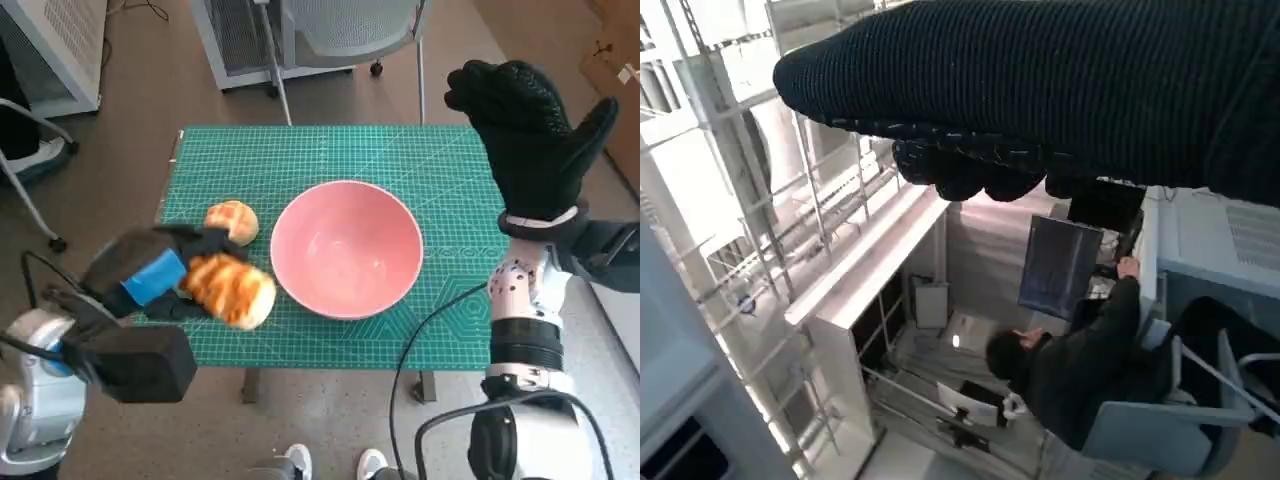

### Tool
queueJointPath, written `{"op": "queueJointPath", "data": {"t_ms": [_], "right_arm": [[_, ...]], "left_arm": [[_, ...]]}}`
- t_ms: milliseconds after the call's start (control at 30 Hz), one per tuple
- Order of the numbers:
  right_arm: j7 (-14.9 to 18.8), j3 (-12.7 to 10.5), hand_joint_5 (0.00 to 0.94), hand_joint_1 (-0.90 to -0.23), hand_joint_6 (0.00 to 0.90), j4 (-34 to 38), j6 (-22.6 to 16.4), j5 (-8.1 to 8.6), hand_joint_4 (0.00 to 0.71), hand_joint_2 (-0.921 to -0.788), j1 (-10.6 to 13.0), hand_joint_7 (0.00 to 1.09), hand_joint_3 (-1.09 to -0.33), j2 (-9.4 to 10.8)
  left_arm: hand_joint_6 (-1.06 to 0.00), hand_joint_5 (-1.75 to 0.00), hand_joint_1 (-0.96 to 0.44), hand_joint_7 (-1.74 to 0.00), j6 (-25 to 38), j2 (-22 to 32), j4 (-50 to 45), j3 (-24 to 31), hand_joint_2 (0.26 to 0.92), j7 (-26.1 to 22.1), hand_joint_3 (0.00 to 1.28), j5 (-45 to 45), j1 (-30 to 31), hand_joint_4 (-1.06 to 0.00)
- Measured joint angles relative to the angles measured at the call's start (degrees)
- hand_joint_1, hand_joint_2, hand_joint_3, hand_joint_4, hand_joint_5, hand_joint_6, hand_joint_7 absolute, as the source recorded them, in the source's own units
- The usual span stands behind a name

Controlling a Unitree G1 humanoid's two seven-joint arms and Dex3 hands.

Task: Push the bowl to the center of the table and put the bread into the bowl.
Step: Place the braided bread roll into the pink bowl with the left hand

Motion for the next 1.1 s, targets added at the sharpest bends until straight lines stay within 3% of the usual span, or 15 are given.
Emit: {"op": "queueJointPath", "data": {"t_ms": [333, 800, 933, 1100], "right_arm": [[0.8, 0.0, 0.002, -0.640, 0.447, 0.1, 0.4, 0.04, 0.352, -0.921, -0.1, 0.00, -0.698, -0.2], [1.4, -0.4, 0.002, -0.644, 0.450, -0.8, 0.9, 0.07, 0.355, -0.921, -0.1, 0.00, -0.700, -0.6], [1.2, -0.5, 0.001, -0.635, 0.450, -1.7, 0.8, 0.05, 0.355, -0.921, 0.2, 0.00, -0.703, -0.8], [0.7, -0.4, 0.001, -0.629, 0.449, -3.4, 0.5, -0.11, 0.354, -0.921, 1.1, 0.00, -0.705, -0.8]], "left_arm": [[-0.75, -1.08, 0.00, -0.99, -3.2, -1.3, 3.3, -1.4, 0.899, 3.8, 0.00, 1.0, -12.1, -0.81], [-0.72, -1.10, 0.00, -1.09, -5.3, -9.7, 17.8, -13.7, 0.920, 4.7, 0.01, 5.4, -26.2, -0.73], [-0.72, -1.21, 0.00, -0.98, -7.9, -12.8, 24.2, -16.2, 0.918, 5.8, 0.02, 5.5, -28.8, -0.72], [-0.69, -1.18, 0.00, -1.05, -11.6, -16.2, 32.9, -19.0, 0.920, 7.5, 0.03, 5.6, -31.5, -0.71]]}}
